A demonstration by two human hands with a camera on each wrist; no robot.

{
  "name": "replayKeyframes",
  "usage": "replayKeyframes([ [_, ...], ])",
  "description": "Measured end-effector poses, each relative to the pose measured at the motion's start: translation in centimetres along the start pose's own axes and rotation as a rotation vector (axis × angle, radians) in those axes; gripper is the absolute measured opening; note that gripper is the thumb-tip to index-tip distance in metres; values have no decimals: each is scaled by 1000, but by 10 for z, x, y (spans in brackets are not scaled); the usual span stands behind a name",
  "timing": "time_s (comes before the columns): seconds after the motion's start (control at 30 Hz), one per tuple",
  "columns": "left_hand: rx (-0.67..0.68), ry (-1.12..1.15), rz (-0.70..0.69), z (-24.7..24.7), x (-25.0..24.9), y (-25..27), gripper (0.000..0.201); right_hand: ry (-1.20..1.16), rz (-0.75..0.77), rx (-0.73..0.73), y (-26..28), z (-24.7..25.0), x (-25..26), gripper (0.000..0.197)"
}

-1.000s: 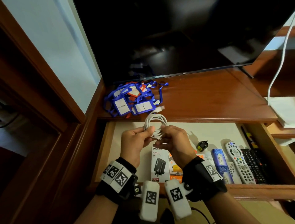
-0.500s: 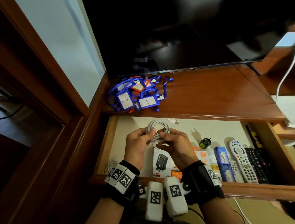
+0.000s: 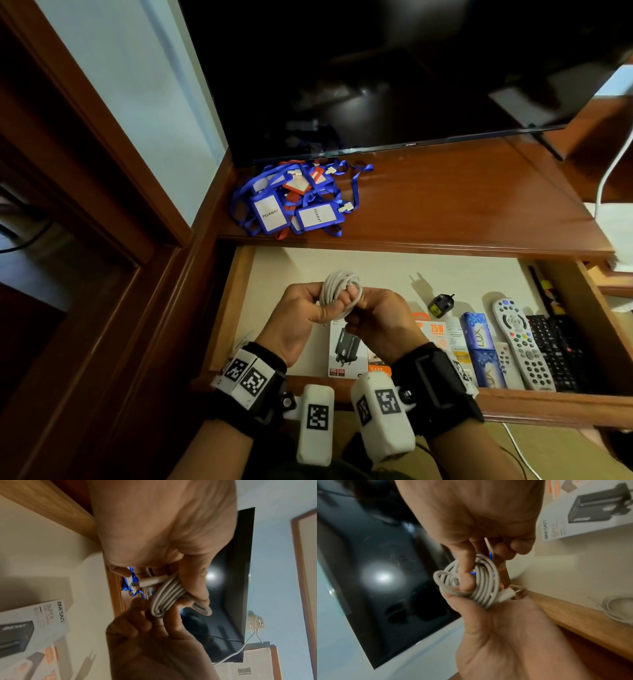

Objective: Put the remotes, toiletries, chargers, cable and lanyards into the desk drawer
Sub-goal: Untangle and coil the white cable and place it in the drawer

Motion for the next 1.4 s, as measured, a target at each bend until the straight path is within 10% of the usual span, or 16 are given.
replayKeyframes([
  [0.37,405,-188,-141,13,-5,2,33,6,-81,58,-7,10,-10,14],
  [0.67,-393,-260,-141,7,11,-8,25,103,84,-30,-5,17,4,15],
  [0.93,-452,-653,-557,6,7,-5,10,136,145,-125,-9,20,5,26],
  [1.2,-571,6,-73,-6,5,-2,10,13,74,-84,-11,26,8,18],
  [1.4,-643,92,144,-7,14,-7,14,207,183,-59,-13,34,10,12],
])
Point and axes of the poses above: each hand's wrist, its own y-axis away from the middle knuckle, its own z-axis out of the back of the hand, x = y × z, the point moved 1 cm from there along -y, towards the middle knuckle, and after that the axes turned 13 degrees about -x, right-handed, at the moved point
